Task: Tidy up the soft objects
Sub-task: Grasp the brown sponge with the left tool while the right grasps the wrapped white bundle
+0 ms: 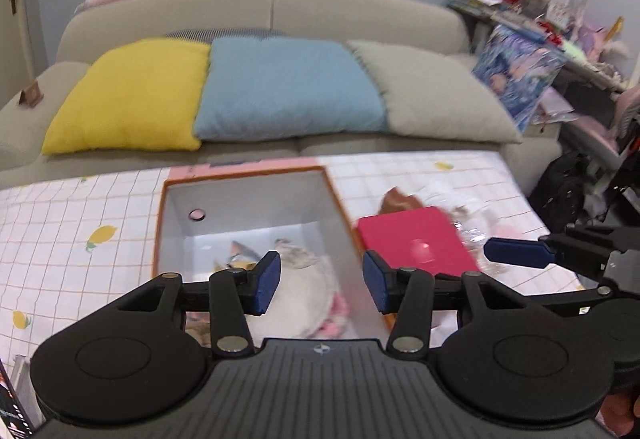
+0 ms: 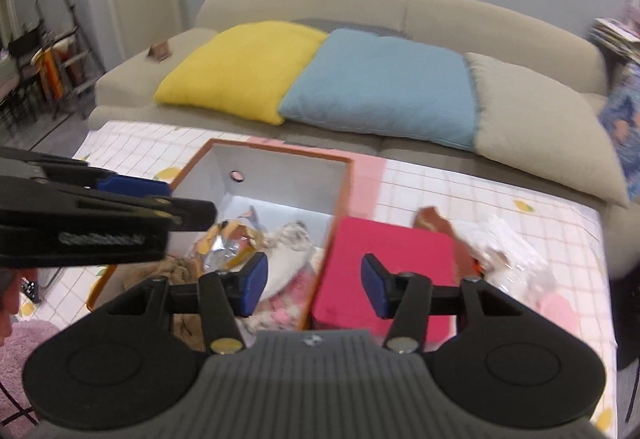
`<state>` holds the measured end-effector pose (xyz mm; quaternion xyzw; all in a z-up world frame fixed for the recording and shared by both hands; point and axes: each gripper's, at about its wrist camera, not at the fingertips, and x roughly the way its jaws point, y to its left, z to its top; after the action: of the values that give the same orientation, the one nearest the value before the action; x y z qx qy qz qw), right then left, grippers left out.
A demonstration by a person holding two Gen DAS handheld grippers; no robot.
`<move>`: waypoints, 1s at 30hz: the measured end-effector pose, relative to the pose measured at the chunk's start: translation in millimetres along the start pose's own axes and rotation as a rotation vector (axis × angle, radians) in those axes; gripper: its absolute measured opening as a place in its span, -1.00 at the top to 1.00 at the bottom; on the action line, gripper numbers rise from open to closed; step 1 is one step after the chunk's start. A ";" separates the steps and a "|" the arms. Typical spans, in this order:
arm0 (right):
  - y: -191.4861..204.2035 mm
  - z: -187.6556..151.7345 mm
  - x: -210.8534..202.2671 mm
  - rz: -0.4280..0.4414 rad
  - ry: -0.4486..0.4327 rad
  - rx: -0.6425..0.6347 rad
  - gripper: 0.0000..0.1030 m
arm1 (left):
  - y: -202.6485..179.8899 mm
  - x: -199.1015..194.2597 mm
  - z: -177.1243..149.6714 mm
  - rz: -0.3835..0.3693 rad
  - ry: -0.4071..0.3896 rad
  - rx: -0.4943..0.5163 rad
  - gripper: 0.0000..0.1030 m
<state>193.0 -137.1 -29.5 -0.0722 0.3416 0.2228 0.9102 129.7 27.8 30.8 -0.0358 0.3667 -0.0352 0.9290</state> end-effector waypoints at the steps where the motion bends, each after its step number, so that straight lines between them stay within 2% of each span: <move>1: -4.0 -7.0 -6.7 -0.015 -0.011 0.013 -0.13 | -5.8 -3.7 -4.4 -0.009 -0.013 0.006 -0.11; 7: -37.4 -48.5 -30.0 -0.106 -0.015 0.107 -0.20 | -44.9 -8.6 -29.1 -0.111 -0.034 0.056 -0.11; 11: -64.5 -70.8 -35.1 -0.162 0.006 0.150 -0.20 | -73.4 5.5 -35.0 -0.160 0.011 0.100 -0.11; 14: -87.8 -80.4 -34.7 -0.189 0.018 0.173 -0.20 | -95.3 19.5 -31.0 -0.191 0.040 0.169 -0.11; 16: -103.2 -84.5 -34.6 -0.203 0.008 0.178 -0.29 | -107.9 28.8 -25.5 -0.203 0.058 0.224 -0.12; 20: -132.7 -88.6 -25.6 -0.224 -0.015 0.196 -0.39 | -131.3 54.0 -5.4 -0.213 0.110 0.313 -0.25; 22: -148.7 -88.6 -14.3 -0.231 -0.028 0.219 -0.54 | -139.0 70.2 7.1 -0.219 0.140 0.340 -0.35; 23: -154.7 -88.7 -8.5 -0.234 -0.036 0.227 -0.55 | -142.2 79.8 14.4 -0.218 0.158 0.355 -0.43; 24: -161.5 -88.1 -0.5 -0.239 -0.040 0.231 -0.56 | -145.7 89.8 21.4 -0.212 0.182 0.368 -0.53; 27: -177.5 -86.0 23.2 -0.254 -0.045 0.230 -0.65 | -153.2 116.7 35.7 -0.177 0.240 0.422 -0.63; 30: -191.0 -83.5 47.9 -0.246 -0.045 0.232 -0.65 | -165.3 141.7 41.7 -0.142 0.273 0.532 -0.65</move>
<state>262.5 -313.8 -128.0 -0.0027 0.3331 0.0703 0.9403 254.9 -148.0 -19.7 0.1882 0.4628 -0.1995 0.8430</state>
